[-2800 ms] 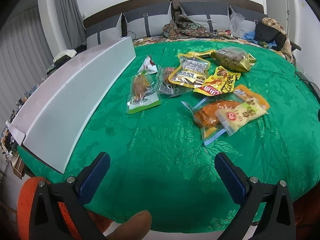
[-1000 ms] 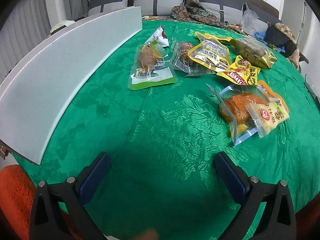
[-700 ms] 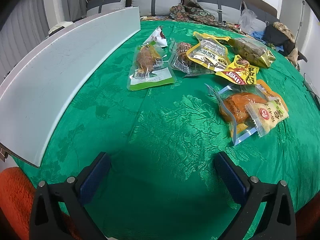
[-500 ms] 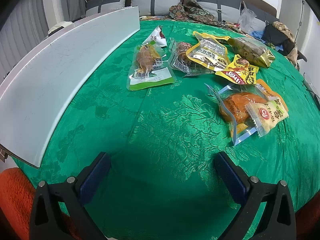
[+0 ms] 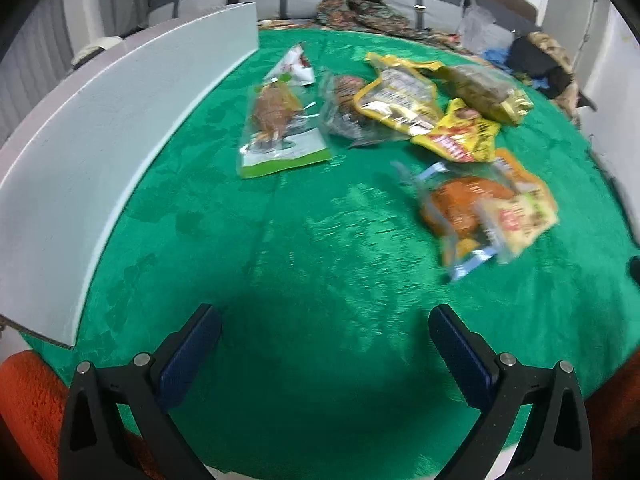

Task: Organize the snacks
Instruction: 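Move the left tool to the pale yellow-green stick pack and grasp it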

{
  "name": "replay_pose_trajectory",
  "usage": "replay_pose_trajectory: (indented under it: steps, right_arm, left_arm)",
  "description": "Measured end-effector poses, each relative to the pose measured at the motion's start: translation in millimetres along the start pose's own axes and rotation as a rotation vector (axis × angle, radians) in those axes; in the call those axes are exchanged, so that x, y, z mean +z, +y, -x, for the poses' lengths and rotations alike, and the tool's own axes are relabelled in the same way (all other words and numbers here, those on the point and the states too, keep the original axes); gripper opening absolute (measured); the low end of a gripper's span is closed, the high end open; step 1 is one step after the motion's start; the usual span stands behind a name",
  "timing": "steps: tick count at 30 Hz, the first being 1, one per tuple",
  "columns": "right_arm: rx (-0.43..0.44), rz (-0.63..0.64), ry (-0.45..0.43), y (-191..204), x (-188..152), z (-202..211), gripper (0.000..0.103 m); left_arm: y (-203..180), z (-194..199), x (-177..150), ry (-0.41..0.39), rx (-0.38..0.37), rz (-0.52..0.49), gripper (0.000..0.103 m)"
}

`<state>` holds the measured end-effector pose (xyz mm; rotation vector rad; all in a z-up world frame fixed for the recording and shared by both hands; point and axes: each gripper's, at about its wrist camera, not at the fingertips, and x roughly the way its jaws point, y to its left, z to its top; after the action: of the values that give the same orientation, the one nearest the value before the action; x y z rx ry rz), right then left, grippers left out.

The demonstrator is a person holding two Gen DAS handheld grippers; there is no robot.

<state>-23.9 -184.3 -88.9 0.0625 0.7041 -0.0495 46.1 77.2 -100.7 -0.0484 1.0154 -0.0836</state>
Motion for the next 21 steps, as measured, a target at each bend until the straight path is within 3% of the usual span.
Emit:
replay_pose_trajectory:
  steps: [4, 7, 10, 14, 16, 18, 19, 20, 21]
  right_arm:
    - [0.014, -0.019, 0.014, -2.4, 0.4, -3.3, 0.092]
    - [0.028, -0.027, 0.024, -3.3, -0.3, -5.0, 0.092]
    - [0.037, -0.044, 0.032, -5.3, -0.4, -7.3, 0.092]
    - [0.037, -0.057, 0.027, -8.9, 1.1, -5.1, 0.092]
    - [0.037, -0.070, 0.020, -13.4, 1.9, -2.6, 0.092]
    - [0.032, -0.089, 0.016, -19.5, 2.3, -0.6, 0.092]
    - [0.033, -0.102, 0.016, -22.5, 2.6, 0.2, 0.092]
    - [0.034, -0.124, 0.017, -27.6, 2.8, 0.3, 0.092]
    - [0.035, -0.140, 0.019, -30.8, 3.0, 0.0, 0.092]
  left_arm:
    - [-14.2, 15.5, 13.9, -0.039, -0.091, -0.084, 0.102]
    - [-48.8, 22.9, 30.3, -0.060, -0.151, -0.272, 0.102]
    - [-102.5, 20.1, 43.3, -0.068, -0.157, -0.555, 0.102]
    - [-149.9, -2.5, 45.1, -0.033, -0.114, -0.806, 0.101]
    - [-162.9, -17.9, 43.5, 0.006, -0.088, -0.882, 0.089]
    - [-168.4, -30.2, 45.2, 0.066, -0.095, -0.886, 0.041]
    - [-168.7, -28.5, 46.4, 0.039, -0.068, -0.878, 0.032]
    - [-166.9, -28.3, 49.6, 0.066, -0.090, -0.847, 0.021]
    - [-163.4, -26.8, 53.4, 0.087, -0.123, -0.794, 0.021]
